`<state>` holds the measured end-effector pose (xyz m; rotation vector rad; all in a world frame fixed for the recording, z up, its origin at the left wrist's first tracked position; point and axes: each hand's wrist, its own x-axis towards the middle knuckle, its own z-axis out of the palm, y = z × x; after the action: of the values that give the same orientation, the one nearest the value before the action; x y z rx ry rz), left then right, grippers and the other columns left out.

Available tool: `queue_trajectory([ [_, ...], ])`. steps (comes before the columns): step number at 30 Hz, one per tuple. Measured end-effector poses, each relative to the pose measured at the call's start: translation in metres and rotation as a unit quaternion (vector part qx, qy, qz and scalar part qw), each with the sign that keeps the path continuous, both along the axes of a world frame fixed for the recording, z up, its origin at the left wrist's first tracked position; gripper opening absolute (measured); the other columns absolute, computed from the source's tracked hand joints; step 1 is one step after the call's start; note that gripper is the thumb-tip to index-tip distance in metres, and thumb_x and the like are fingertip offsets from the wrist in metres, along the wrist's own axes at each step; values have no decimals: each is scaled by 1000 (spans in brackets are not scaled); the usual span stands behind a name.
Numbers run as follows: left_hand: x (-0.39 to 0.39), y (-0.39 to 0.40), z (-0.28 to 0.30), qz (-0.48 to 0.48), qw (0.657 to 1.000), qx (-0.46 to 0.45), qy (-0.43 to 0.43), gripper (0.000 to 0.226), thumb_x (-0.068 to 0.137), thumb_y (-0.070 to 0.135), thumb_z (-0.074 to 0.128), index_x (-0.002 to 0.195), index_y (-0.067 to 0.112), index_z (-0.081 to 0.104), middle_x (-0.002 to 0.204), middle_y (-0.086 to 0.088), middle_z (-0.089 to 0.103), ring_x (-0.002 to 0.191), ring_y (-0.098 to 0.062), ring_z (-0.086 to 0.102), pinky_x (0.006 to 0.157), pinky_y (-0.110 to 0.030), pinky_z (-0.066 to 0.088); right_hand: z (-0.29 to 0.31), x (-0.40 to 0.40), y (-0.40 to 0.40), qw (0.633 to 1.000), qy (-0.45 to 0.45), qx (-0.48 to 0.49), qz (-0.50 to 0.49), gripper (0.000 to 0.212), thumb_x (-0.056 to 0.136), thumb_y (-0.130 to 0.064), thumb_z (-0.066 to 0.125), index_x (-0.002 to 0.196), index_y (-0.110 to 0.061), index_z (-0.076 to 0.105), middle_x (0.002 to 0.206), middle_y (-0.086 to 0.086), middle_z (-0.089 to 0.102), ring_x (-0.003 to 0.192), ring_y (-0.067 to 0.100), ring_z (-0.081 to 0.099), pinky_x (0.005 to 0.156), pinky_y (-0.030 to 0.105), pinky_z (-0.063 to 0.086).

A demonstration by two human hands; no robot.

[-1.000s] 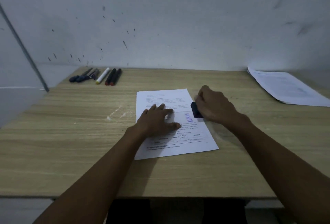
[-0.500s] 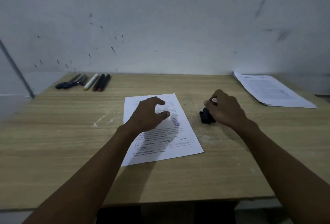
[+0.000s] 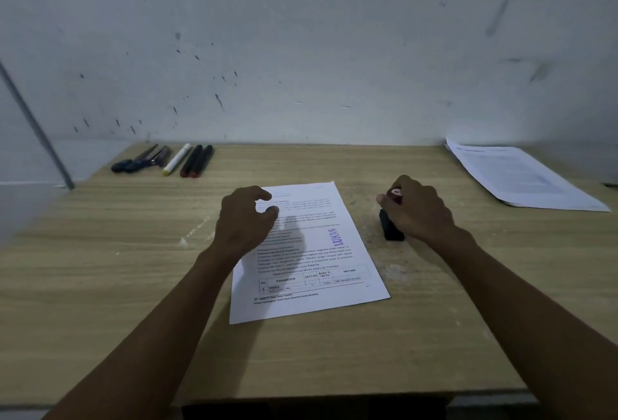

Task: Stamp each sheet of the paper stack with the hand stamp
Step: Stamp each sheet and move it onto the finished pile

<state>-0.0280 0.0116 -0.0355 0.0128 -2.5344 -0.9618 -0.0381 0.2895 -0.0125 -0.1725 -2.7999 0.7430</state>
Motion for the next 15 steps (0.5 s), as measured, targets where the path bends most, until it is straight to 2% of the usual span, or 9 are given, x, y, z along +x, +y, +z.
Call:
queue_trajectory([
  [4,-3,-6,-6,48,998,23,-26,27,81,23,70,106,14,69,117,-5,66,105,-23,63,91,-30,43,-1,2,-1,999,13,23,-21,36,88,-52,59,102,-19,54,102,8,61,92,30,59,81,41,50],
  [9,-3,-12,-14,59,997,23,-45,29,81,23,69,108,13,68,117,-7,65,104,-24,61,84,-29,42,0,5,-2,999,22,26,-12,30,89,-46,60,103,-19,58,102,8,62,92,30,59,78,38,49],
  [15,-1,-14,-20,90,994,19,-58,36,81,24,69,113,10,64,124,-12,60,115,-27,55,93,-33,41,-1,8,0,999,28,18,-19,26,90,-42,58,103,-19,60,101,8,62,87,27,56,74,34,44],
])
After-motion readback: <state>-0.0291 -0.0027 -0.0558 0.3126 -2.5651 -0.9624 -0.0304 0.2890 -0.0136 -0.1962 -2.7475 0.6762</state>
